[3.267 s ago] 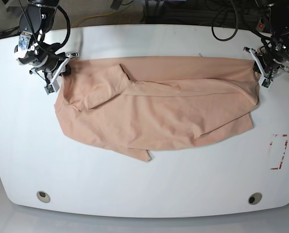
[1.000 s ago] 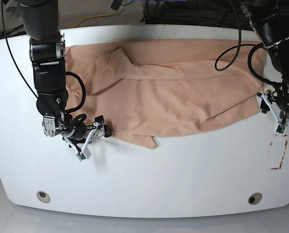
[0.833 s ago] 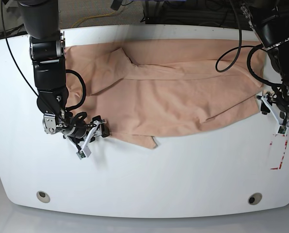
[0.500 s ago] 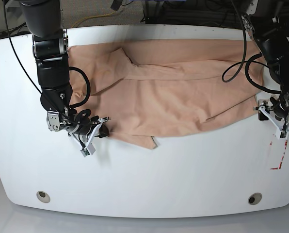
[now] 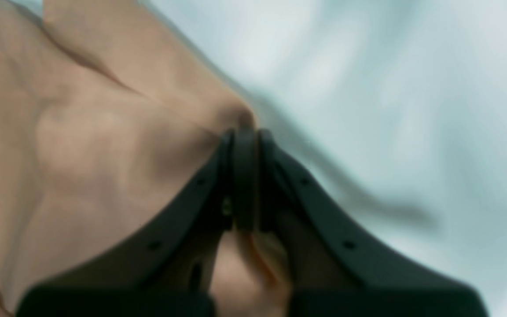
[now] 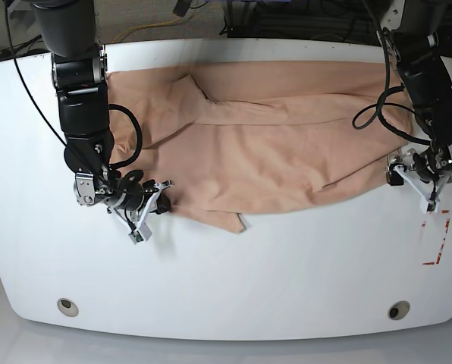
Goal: Fold the T-shirt properly
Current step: 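Move the left gripper to the hem corner and grasp it, then fold the hem with both grippers up over toward the collar edge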
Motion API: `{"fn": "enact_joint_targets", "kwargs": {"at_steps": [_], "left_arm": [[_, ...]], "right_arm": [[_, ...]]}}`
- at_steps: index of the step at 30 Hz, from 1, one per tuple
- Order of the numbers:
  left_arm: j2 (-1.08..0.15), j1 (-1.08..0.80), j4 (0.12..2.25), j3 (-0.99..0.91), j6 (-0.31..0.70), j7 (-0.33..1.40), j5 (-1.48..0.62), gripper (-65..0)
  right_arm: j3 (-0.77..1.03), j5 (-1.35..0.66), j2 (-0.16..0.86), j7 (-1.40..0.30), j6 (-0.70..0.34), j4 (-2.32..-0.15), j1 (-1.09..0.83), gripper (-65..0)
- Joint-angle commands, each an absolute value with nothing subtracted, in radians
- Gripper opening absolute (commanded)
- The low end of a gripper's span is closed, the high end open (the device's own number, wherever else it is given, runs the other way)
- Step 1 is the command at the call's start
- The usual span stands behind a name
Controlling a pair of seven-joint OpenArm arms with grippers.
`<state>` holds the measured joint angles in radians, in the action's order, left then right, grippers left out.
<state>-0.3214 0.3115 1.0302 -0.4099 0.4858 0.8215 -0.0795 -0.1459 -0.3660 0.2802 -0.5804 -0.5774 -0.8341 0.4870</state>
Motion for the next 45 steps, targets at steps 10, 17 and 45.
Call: {"fn": "enact_joint_targets", "kwargs": {"at_steps": [10, 17, 45], "left_arm": [[-0.329, 0.318, 1.035, -0.317, 0.49, 0.825, -0.087, -48.5], [-0.329, 0.325, 1.035, -0.315, 0.484, 0.72, -0.085, -65.0], [-0.328, 0.36, 1.438, -0.317, 0.516, 0.883, -0.093, -65.0]], "right_arm": [[-0.143, -0.374, 0.289, -0.572, -0.578, -0.891, 0.499, -65.0], [-0.143, -0.374, 0.295, -0.572, -0.578, -0.894, 0.506, -65.0], [-0.139, -0.381, 0.418, -0.796, -0.581, -1.503, 0.349, -65.0]]}}
